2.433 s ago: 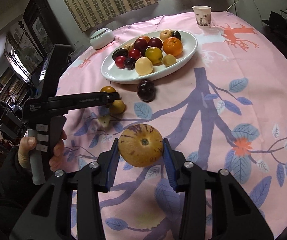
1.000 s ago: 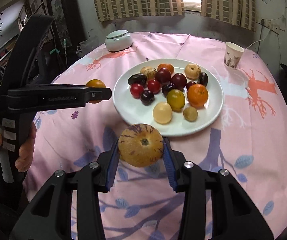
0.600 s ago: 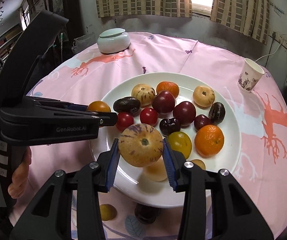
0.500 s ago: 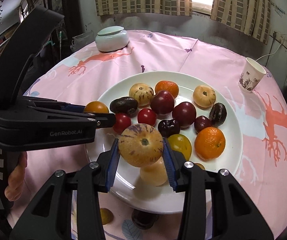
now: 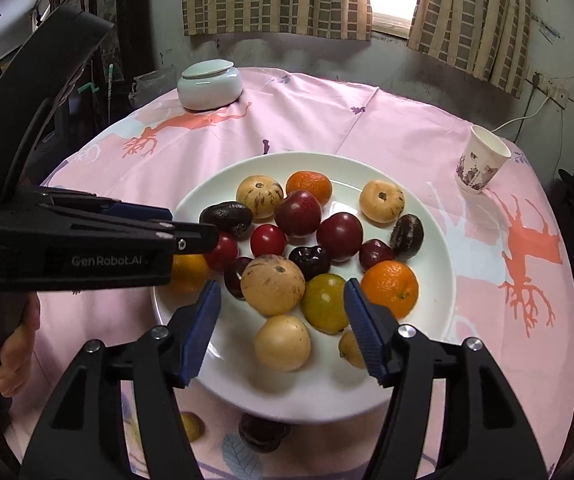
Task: Organize fruits
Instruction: 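Withdraw both open grippers from the plate, then grasp the dark red plum with the right gripper while the left gripper grasps a small brown fruit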
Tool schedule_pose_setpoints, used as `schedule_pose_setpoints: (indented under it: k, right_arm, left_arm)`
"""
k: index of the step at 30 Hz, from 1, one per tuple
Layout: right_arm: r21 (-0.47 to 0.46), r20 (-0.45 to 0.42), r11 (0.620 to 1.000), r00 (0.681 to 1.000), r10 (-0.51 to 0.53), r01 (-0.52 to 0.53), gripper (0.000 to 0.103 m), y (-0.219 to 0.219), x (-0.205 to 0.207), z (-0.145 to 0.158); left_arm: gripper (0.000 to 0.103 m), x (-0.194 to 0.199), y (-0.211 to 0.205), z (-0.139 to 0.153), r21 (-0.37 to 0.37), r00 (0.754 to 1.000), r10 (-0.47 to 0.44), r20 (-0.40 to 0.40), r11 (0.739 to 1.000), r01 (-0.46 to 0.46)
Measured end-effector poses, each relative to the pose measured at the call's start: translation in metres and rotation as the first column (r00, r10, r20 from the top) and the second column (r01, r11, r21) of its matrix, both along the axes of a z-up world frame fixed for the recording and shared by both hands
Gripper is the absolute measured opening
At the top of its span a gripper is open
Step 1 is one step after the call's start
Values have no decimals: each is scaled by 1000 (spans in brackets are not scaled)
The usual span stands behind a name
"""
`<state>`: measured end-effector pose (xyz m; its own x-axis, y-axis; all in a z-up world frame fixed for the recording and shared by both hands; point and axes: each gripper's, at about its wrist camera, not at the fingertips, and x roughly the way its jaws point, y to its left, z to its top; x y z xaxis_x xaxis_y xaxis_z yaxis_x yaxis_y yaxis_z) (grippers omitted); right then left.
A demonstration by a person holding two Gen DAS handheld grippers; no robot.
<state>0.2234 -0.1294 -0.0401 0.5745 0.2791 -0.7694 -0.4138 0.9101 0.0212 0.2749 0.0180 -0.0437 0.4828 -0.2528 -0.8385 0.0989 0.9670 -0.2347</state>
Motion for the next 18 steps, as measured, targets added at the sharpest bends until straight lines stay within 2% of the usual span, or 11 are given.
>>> schedule_pose_setpoints:
  k: [5, 7, 10, 11, 14, 18]
  right_arm:
    - [89, -64, 995, 997, -31, 37, 64, -32, -36, 11]
    - [107, -85, 993, 996, -36, 45, 67, -41, -50, 12]
    - [114, -99, 991, 994, -53, 64, 68, -49, -67, 6]
    - [123, -108, 990, 993, -54, 67, 68, -50, -71, 1]
    - [135, -145, 989, 989, -38, 58, 68, -44, -81, -19]
    - [112, -145, 992, 988, -46, 62, 65, -28, -78, -39]
  left_arm:
    - [68, -23, -10, 31, -19, 997, -58, 53, 998, 60]
    - [79, -43, -15, 45, 0, 991, -91, 103, 996, 91]
    - [93, -86, -19, 64, 66, 970, -126, 206, 991, 114]
    - [95, -103, -19, 67, 89, 962, -135, 236, 989, 117]
    - [98, -144, -11, 61, 128, 952, -121, 282, 988, 88]
    - [98, -177, 12, 34, 133, 964, -43, 263, 991, 8]
